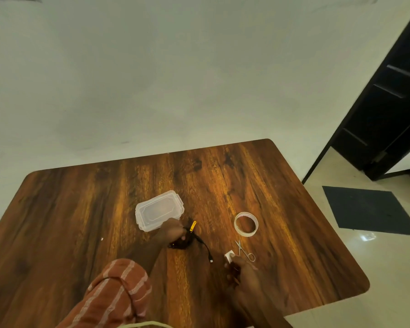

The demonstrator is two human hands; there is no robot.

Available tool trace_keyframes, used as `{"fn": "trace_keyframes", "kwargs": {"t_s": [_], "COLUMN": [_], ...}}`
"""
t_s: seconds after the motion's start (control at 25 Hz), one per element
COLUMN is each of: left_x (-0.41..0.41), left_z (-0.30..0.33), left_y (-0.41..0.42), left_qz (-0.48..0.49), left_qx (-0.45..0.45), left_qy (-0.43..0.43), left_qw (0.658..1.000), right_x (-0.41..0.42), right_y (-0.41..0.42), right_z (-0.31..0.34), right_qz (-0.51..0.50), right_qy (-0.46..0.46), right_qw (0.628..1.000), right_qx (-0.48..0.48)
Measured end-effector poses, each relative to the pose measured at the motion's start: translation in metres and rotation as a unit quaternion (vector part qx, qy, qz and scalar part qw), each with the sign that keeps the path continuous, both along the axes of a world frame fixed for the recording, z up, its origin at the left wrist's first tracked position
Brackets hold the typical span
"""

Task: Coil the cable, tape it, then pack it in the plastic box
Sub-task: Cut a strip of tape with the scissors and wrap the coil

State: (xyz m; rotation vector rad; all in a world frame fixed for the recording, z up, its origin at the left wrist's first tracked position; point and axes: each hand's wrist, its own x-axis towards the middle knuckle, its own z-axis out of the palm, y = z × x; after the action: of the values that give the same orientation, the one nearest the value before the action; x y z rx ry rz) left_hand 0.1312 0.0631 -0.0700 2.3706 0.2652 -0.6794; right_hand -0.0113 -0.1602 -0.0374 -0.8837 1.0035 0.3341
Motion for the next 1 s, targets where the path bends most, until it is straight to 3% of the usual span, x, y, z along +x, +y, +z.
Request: {"fn": "trace_keyframes", "kwargs": {"t_s": [0.12, 0.24, 0.4, 0.6, 0.76, 0.84, 1.0], "left_x": [-0.004, -0.011, -0.026, -0.057, -0.084, -0.097, -0.112], "left_z": [0.023, 0.043, 0.078, 0.119, 0.143, 0.153, 0.156], "left_y": [0.0, 0.001, -0.011, -0.039, -0.051, -0.053, -0.054], "left_qz": [0.048, -0.016, -0.063, -0.061, -0.055, -0.081, -0.069], "left_qx": [-0.098, -0.136, -0.092, -0.05, -0.082, -0.056, -0.046], "left_qy": [0.025, -0.011, -0.151, -0.316, -0.373, -0.407, -0.354], "left_qw": [0.994, 0.991, 0.982, 0.946, 0.922, 0.908, 0.932], "right_x": [0.0, 0.008, 0.03, 0.047, 0.046, 0.044, 0.038], "right_y": [0.004, 0.014, 0.033, 0.059, 0.065, 0.062, 0.061], "right_z": [0.005, 0.02, 0.055, 0.082, 0.105, 0.112, 0.12], "right_qz": [-0.004, 0.0, 0.016, 0.043, 0.011, 0.021, 0.063], "right_qy": [-0.008, -0.045, -0.099, -0.101, -0.099, -0.093, -0.078], "right_qw": [0.999, 0.998, 0.995, 0.993, 0.995, 0.995, 0.99], "right_qx": [0.032, 0.044, 0.008, -0.036, -0.01, 0.035, 0.102]}}
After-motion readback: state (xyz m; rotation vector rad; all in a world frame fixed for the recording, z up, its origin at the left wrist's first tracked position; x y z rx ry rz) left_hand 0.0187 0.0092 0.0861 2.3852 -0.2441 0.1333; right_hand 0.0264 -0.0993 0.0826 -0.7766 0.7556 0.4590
